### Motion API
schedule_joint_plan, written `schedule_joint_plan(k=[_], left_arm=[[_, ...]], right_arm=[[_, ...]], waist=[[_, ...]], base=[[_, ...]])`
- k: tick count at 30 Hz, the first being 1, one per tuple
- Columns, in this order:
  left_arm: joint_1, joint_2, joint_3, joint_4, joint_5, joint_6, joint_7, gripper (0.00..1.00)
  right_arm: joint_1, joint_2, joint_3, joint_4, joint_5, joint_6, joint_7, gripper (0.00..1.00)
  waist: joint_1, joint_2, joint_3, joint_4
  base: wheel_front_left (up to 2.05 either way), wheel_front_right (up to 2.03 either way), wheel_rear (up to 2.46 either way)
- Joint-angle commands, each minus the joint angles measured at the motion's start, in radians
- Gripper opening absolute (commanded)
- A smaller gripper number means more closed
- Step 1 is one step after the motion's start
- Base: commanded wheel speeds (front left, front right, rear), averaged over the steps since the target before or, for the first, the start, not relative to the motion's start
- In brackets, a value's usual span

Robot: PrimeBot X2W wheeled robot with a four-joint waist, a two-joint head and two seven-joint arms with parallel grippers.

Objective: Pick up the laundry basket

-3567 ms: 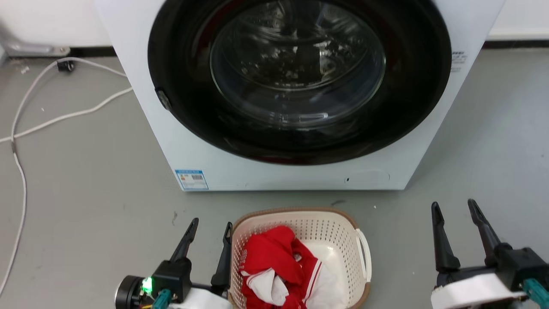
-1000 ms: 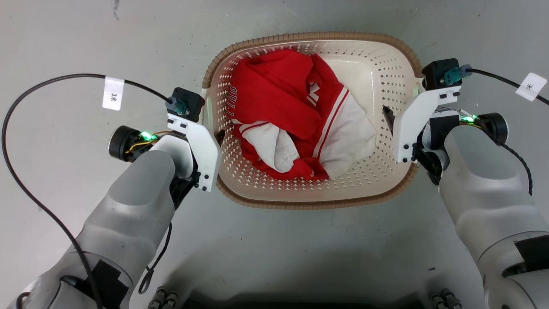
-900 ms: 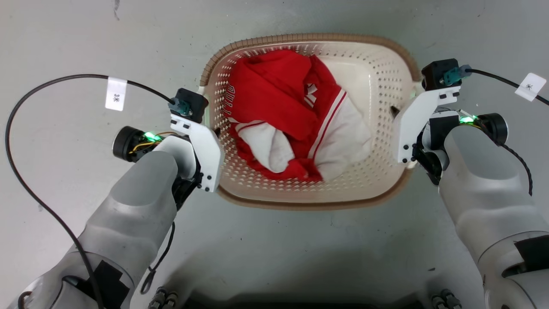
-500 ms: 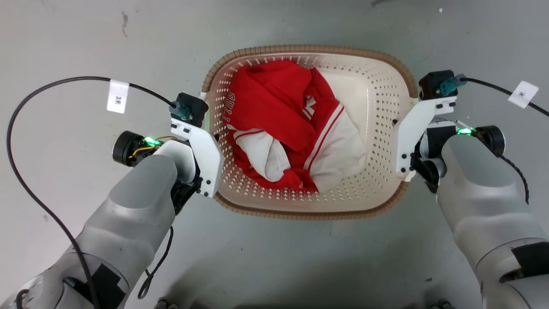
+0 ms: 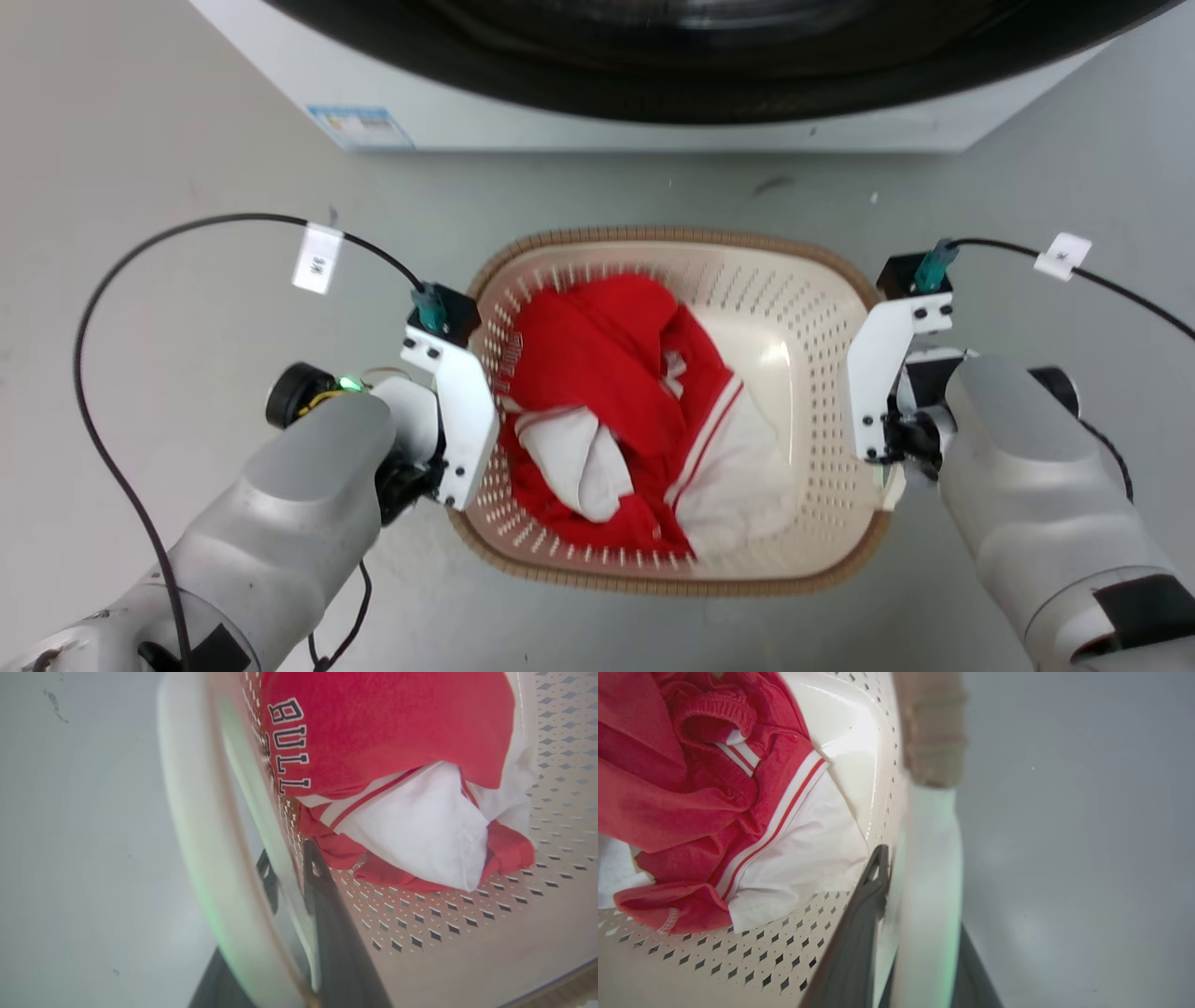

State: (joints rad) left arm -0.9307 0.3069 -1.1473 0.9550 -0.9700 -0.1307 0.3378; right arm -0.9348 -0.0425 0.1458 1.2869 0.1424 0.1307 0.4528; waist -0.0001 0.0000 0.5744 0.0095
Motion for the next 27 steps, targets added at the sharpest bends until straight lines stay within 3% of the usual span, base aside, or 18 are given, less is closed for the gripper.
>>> schedule_joint_plan(k=[1, 17, 27], left_arm=[[0.023, 0.027, -0.035, -0.003, -0.006, 0.001, 0.036, 0.00], [0.112, 0.037, -0.117, -0.056, -0.192, -0.001, 0.290, 0.00], [0.168, 0.029, -0.128, -0.054, -0.241, -0.001, 0.367, 0.00]], right_arm=[[0.026, -0.014, 0.018, 0.001, 0.001, 0.000, 0.036, 0.00], [0.134, -0.011, 0.190, -0.041, 0.214, 0.001, 0.306, 0.00], [0.175, -0.011, 0.233, -0.028, 0.267, 0.001, 0.370, 0.00]], waist=[[0.0001, 0.0000, -0.131, -0.008], [0.0001, 0.0000, -0.507, -0.017], [0.0001, 0.0000, -0.622, -0.013]], base=[[0.00, 0.00, 0.00], [0.00, 0.00, 0.00], [0.00, 0.00, 0.00]])
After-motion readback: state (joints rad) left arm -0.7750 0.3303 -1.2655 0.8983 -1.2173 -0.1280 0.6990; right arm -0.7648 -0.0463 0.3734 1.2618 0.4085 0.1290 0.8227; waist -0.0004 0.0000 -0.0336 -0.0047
